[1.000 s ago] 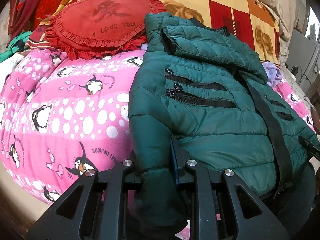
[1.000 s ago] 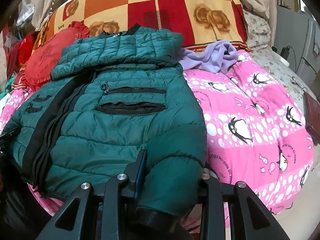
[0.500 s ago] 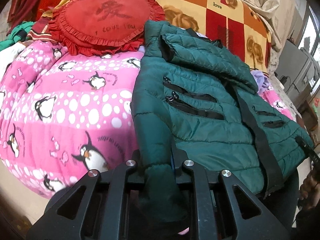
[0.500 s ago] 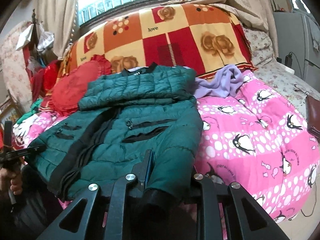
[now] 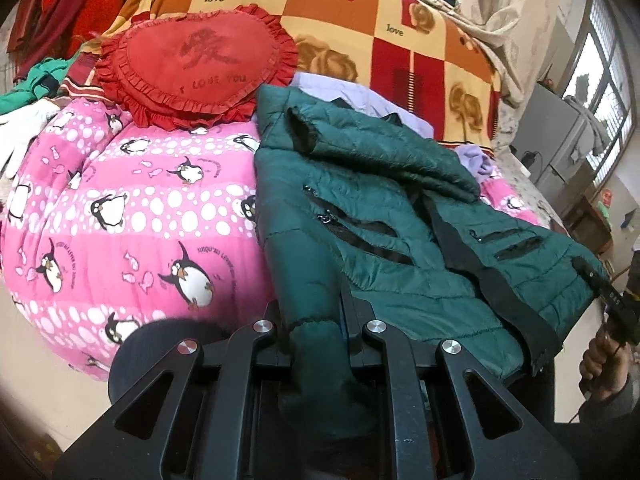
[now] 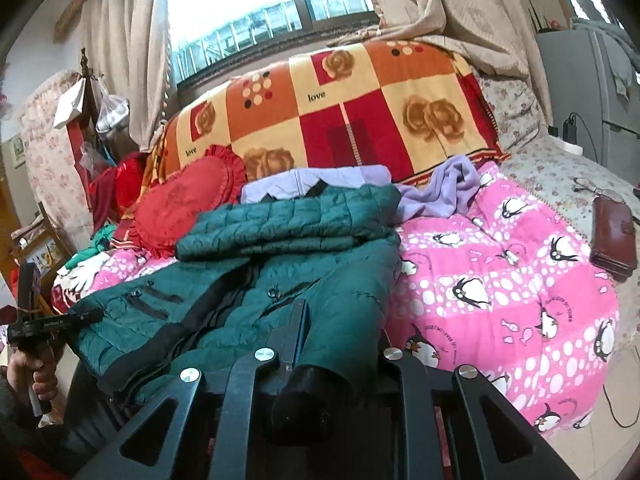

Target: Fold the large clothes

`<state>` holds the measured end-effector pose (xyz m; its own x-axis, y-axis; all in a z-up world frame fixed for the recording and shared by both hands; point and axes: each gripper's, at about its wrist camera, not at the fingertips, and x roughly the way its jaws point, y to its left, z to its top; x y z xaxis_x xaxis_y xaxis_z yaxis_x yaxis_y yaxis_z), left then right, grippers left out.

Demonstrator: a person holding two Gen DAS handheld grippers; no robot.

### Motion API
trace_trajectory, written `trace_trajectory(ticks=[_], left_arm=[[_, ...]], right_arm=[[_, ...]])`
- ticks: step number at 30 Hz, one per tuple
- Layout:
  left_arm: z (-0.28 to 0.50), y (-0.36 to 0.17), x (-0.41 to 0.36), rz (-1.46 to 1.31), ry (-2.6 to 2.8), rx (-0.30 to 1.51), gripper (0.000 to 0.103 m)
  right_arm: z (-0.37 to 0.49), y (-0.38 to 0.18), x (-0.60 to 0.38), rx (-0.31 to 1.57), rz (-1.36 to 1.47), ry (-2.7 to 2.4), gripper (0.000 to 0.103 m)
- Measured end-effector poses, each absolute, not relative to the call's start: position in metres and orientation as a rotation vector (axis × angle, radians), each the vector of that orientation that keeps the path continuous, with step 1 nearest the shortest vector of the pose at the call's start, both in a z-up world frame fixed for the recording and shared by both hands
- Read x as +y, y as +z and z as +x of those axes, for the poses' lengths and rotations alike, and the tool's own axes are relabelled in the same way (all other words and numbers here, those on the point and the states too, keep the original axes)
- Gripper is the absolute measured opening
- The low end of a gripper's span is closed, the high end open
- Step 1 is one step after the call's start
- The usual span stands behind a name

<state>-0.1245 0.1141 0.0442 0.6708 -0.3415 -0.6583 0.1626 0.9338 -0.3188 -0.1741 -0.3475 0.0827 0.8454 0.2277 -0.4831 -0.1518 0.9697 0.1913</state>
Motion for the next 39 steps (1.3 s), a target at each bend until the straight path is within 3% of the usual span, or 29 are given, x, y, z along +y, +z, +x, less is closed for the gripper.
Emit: trace_trajectory(ticks=[13,22,39], left_arm=[[-0.137,0.089,0.113,-0.253,-0.293,0.702,0.013],[-0.067,0.127,0.108,-0.333,-0.266,0.599,0.013],[0.062,0.15,0.103,-0.451,-0.1,0.489,0.013]], right_arm=[[-0.194,0.117,-0.363,0.433,0.186,0.212,0.018],[-0.133,0.14,-0.365,0.392,0.179,0.105,0.018],[0.024,0.176,-0.355,0.303,0.294,-0.002,0.018]])
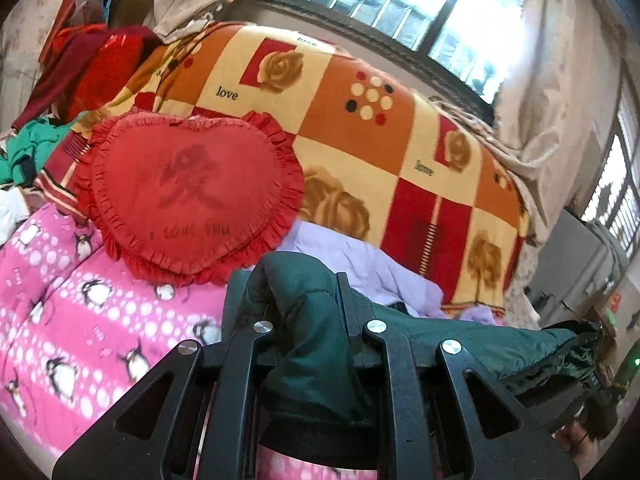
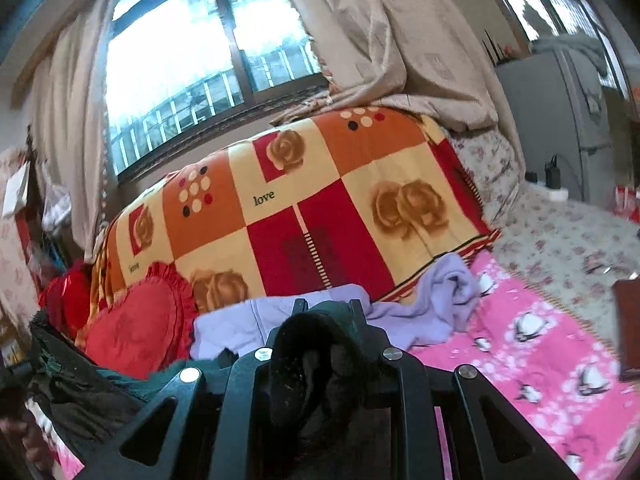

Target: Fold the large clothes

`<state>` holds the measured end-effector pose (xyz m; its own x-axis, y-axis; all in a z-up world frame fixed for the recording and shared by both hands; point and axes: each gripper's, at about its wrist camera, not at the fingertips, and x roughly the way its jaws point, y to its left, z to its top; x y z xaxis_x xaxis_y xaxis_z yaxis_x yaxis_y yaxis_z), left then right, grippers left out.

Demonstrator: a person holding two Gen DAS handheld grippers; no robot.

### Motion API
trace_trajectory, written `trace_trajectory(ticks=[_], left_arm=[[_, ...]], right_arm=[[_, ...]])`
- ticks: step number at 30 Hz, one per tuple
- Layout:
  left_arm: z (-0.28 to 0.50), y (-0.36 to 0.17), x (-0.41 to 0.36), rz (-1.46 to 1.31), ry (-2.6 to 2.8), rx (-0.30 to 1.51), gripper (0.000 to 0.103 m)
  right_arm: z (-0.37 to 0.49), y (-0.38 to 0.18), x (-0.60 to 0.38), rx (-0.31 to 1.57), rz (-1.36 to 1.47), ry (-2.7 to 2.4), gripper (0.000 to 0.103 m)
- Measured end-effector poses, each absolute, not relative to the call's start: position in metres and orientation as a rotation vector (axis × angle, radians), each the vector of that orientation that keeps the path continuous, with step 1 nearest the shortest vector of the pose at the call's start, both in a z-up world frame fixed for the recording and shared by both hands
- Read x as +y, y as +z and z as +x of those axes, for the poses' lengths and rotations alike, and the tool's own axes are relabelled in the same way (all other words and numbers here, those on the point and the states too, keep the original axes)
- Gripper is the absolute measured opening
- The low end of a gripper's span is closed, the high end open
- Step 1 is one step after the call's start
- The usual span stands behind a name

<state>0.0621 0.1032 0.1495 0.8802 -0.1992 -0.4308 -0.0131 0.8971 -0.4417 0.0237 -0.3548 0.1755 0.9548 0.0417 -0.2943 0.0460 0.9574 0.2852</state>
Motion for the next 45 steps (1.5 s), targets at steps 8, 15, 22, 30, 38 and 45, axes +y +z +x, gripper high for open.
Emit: trace_trajectory(ticks=[8,15,22,30,38,45], left_arm=[[0.177,0.056,0.105,-0.455,0.051,0.663,0.013],[0.216,0.015,0.106,-0.474,0.031,0.681,0.017],[0.229,0.001,0.094,-0.418,0.033,0.746,0.021],[0.234,-0.001,0.123,-0.586,-0.1,0.786,0.034],[0.216,0.032,0.135,-0.594,-0.054,0.653,0.103],[0.225,0.06,0.107,-0.464,-0.083,0.613,0.103]], right_arm=[[0.142,0.107,-0.348,0.391,0.348,-0.077,0.018],[0.207,0.059,-0.363,0.473,0.397,-0.111,0.018],[0.236,0.021,-0.374,0.602,0.498,-0.053,0.054],[0.223,0.035,-0.395,0.655,0.624,0.003,0.086],[0.174,0.095,-0.393,0.548,0.434,-0.023,0.086],[0.185,0.11,-0.353,0.596,0.251,-0.001,0.086]])
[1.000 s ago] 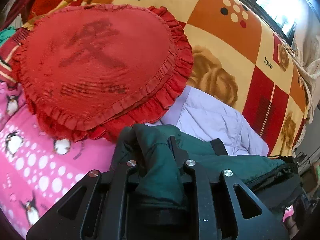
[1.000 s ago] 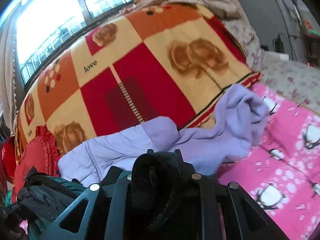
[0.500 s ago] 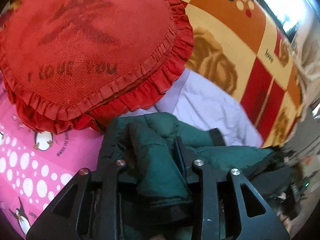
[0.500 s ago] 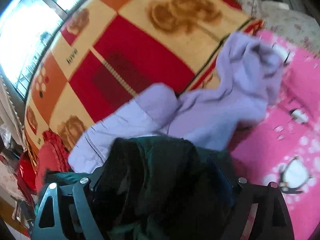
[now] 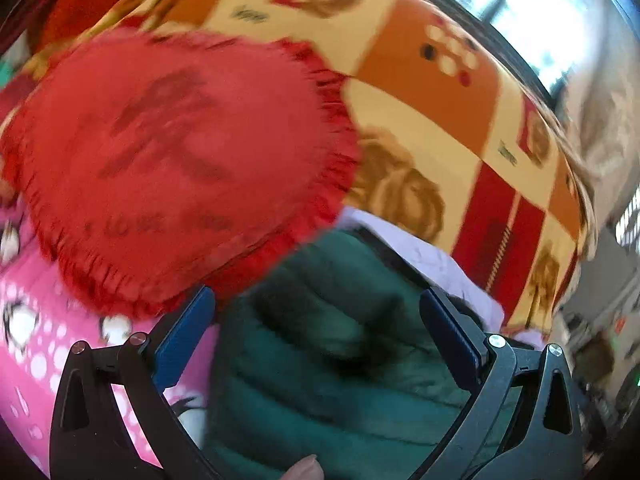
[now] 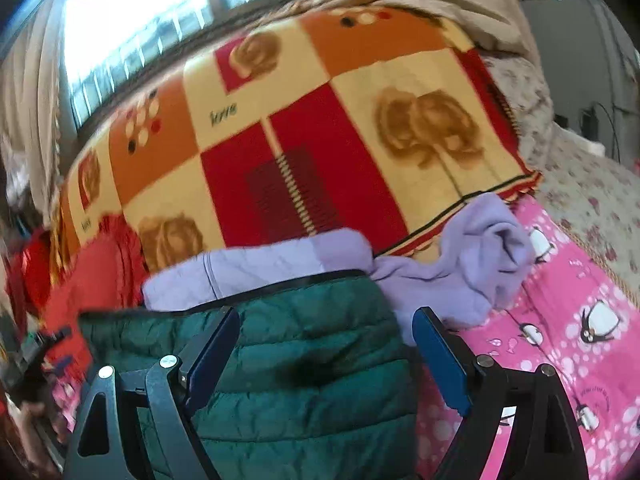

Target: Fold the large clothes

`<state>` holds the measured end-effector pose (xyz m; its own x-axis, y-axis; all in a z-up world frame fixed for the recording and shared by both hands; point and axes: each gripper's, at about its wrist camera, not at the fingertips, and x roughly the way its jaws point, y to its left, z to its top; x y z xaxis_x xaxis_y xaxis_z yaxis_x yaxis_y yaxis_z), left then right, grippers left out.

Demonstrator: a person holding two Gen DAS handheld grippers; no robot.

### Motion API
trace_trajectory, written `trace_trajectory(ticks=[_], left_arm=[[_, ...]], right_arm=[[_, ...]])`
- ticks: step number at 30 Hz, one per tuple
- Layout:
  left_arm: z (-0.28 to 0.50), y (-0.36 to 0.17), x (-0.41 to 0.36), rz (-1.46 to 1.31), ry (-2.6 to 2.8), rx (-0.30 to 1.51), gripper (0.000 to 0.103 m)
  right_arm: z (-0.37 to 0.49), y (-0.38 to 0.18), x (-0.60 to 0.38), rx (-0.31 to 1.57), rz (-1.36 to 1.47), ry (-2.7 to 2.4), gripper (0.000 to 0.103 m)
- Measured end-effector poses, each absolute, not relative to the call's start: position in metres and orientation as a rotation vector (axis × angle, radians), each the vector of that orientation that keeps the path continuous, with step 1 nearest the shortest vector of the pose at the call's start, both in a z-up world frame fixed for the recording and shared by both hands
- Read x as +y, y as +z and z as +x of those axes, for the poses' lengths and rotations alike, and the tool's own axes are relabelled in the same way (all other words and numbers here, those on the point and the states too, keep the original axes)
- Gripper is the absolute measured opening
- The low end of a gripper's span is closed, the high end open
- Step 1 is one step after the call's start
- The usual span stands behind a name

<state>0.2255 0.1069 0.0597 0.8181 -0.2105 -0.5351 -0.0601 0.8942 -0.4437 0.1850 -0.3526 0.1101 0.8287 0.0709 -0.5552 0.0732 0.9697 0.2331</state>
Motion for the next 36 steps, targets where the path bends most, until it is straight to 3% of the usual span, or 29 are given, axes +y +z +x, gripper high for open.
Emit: trace_trajectory(ticks=[5,8,10,12,16,28,31,36], left_arm=[[0.256,0.075,0.037,-0.226,-0.203,0.641,0.103],[0.286,0.042,0.024,-0.114,-0.092,0.786,0.103],[0.302,0.009,0.027,-0.098,-0.056,0.917,0.103],[0.305,-0.002,0.029,-0.128,-0.063,0.92,0.103],[0.309,-0.004,0.027,-0.115,-0.056,0.915,0.103],[0.302,-0.008,0.03,-0.13,-0.087,0.902,0.103],[0.288,0.014,0.04,-0.18,-0.055,0.835,0.101],[0.231,0.066,0.03,-0.211,-0.14,0.651,0.101]], right_arm=[[0.235,0.089,-0.314,0.744,0.206,0.045,0.086],[0.27,0.058,-0.3,0.889,0.203,0.097,0.086],[0.285,0.034,-0.297,0.95,0.141,0.062,0.096],[0.296,0.01,-0.3,0.988,0.175,0.098,0.103],[0.299,-0.003,-0.299,0.961,0.137,0.101,0.103],[0.28,0.003,-0.307,0.907,0.147,0.125,0.103],[0.273,0.027,-0.302,0.942,0.121,0.034,0.102],[0.221,0.08,-0.277,0.793,0.107,0.072,0.102]])
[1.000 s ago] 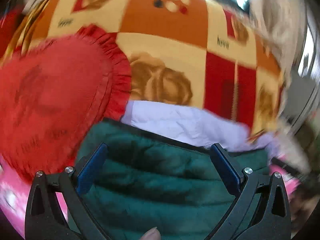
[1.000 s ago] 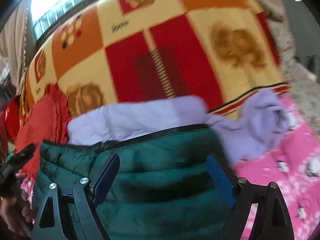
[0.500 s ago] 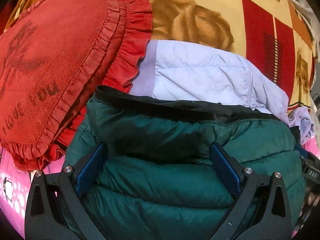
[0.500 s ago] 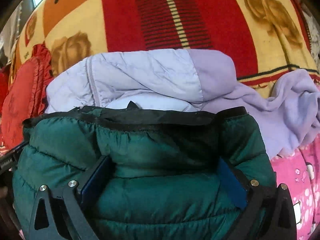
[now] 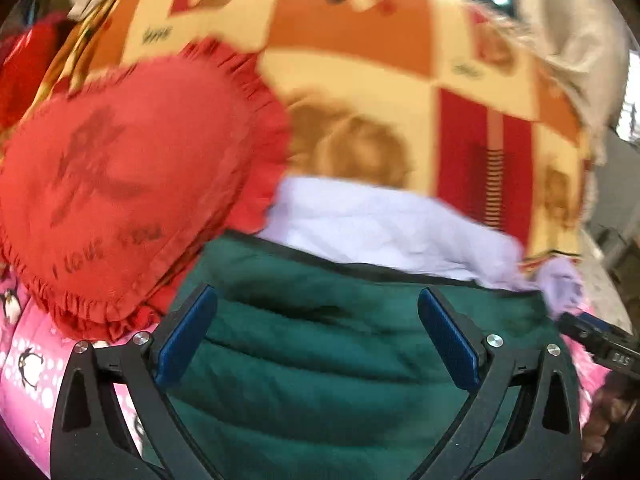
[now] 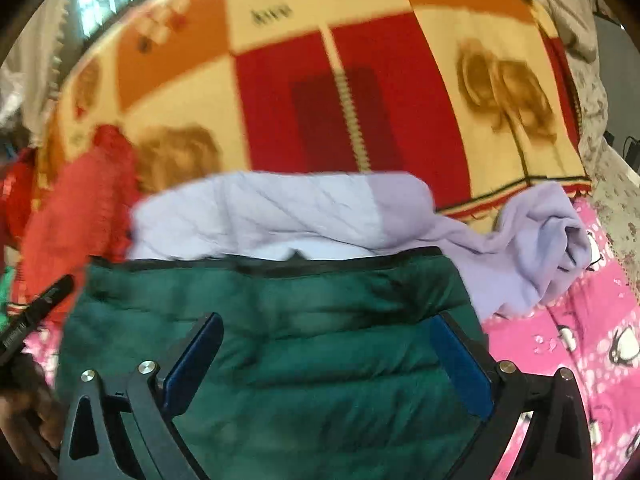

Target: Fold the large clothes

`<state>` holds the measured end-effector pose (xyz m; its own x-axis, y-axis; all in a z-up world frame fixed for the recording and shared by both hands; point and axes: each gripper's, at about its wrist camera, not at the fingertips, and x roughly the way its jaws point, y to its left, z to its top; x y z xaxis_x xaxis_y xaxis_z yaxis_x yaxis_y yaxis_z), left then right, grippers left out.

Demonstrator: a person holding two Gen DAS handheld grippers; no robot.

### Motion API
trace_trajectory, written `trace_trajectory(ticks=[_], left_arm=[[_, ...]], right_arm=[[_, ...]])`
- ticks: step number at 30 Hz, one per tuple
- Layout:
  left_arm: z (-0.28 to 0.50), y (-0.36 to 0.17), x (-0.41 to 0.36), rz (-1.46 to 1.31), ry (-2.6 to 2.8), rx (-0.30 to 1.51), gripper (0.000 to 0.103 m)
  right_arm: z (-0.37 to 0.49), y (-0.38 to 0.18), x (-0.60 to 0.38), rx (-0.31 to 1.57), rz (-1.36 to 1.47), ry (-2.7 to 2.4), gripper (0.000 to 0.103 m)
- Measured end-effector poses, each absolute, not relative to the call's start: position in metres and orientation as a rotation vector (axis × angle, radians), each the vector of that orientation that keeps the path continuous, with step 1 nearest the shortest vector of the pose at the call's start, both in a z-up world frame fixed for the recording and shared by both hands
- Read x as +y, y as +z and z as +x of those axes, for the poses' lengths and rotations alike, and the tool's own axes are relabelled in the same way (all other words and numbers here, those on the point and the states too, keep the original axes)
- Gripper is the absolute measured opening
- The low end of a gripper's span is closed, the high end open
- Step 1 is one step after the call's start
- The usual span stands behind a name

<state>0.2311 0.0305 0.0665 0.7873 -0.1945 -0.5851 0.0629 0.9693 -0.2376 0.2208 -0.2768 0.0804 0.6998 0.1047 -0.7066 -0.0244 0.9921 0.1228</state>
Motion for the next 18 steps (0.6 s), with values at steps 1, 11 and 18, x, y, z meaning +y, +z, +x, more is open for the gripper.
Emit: trace_trajectory(ticks=[1,11,18], left_arm=[[0.224,0.065,0.02,-0.191,-0.169,0.65,0.101],[0.242,0.003,-0.017,-0.019,-0.079,0.843,0.102],[0.232,0.022,-0.012,-0.078,-0.113,0.806,0.102]], right_arm=[[0.215,0.08,-0.268,0.793,0.118,0.083,0.102],[0.217,0.001,-0.244,0.896,0.081,0.134,0.103],[0.2,0.042,-0.25,0.796,-0.014,0.053,0.102]])
